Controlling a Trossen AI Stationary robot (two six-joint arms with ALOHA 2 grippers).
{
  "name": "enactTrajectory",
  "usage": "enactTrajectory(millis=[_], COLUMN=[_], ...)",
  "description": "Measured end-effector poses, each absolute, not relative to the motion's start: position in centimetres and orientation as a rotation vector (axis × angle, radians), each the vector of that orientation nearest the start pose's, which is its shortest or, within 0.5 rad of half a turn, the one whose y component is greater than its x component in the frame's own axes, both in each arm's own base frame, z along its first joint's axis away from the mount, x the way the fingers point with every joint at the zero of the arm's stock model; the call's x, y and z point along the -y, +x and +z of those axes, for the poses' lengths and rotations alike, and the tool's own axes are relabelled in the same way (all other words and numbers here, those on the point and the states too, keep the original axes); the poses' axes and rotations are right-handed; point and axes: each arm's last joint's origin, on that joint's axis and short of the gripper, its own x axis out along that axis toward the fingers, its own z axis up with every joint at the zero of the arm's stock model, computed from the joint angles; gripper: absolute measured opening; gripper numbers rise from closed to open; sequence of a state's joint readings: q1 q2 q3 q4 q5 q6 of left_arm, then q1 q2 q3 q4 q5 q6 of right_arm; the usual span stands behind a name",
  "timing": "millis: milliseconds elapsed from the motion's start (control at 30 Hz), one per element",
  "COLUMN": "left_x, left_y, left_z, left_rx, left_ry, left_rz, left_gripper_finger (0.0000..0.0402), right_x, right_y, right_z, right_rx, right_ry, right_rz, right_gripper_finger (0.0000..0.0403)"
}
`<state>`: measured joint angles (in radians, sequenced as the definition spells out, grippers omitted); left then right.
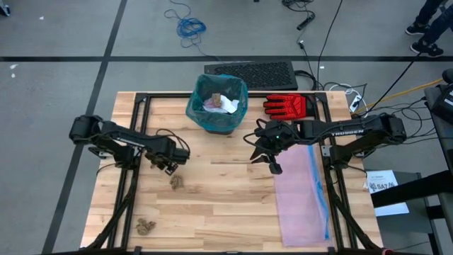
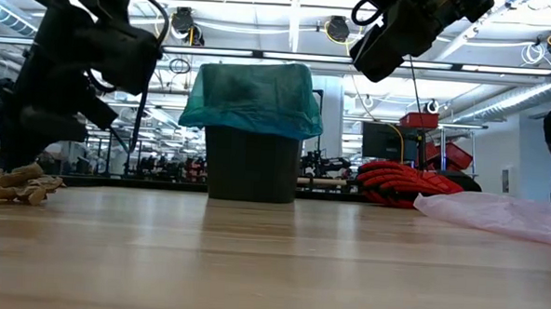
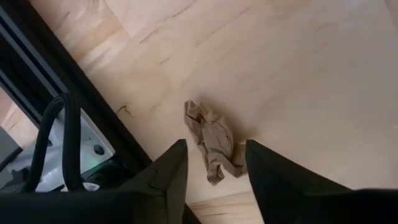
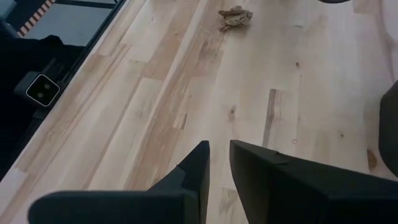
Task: Place trash/remove bag and relplace
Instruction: Put the brown napkin into the trash bin
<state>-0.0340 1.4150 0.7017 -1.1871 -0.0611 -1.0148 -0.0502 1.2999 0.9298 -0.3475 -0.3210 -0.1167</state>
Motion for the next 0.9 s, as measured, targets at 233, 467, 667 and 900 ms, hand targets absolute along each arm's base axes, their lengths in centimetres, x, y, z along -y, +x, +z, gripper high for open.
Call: enactTrajectory(millis=[233, 467, 667, 900], left_x=[0.4, 0.7, 1.7, 2.8], left_y=[17.6, 18.4, 18.7, 19.1], left_z=[14.9, 13.7, 13.0, 12.8], left_rx=[-1.719, -1.748, -1.773, -1.732], left_ry=[-0.56, -0.582, -0.52, -0.457], left_rz=[0.987, 0.958, 0.935, 0.838], left_gripper_finger=[0.0173, 0.0173, 0.0135, 0.0012], right_x=[0.4, 0.4, 0.4, 0.4], right_y=[27.1, 27.0, 26.9, 26.9], right_z=[26.2, 26.1, 26.0, 26.0], right_rx=[-0.693, -0.707, -0.726, -0.725], right_ry=[0.023, 0.025, 0.02, 0.001], right_rz=[0.299, 0.3, 0.303, 0.31], right_gripper_finger=[0.0054, 0.0054, 0.0054, 0.0054])
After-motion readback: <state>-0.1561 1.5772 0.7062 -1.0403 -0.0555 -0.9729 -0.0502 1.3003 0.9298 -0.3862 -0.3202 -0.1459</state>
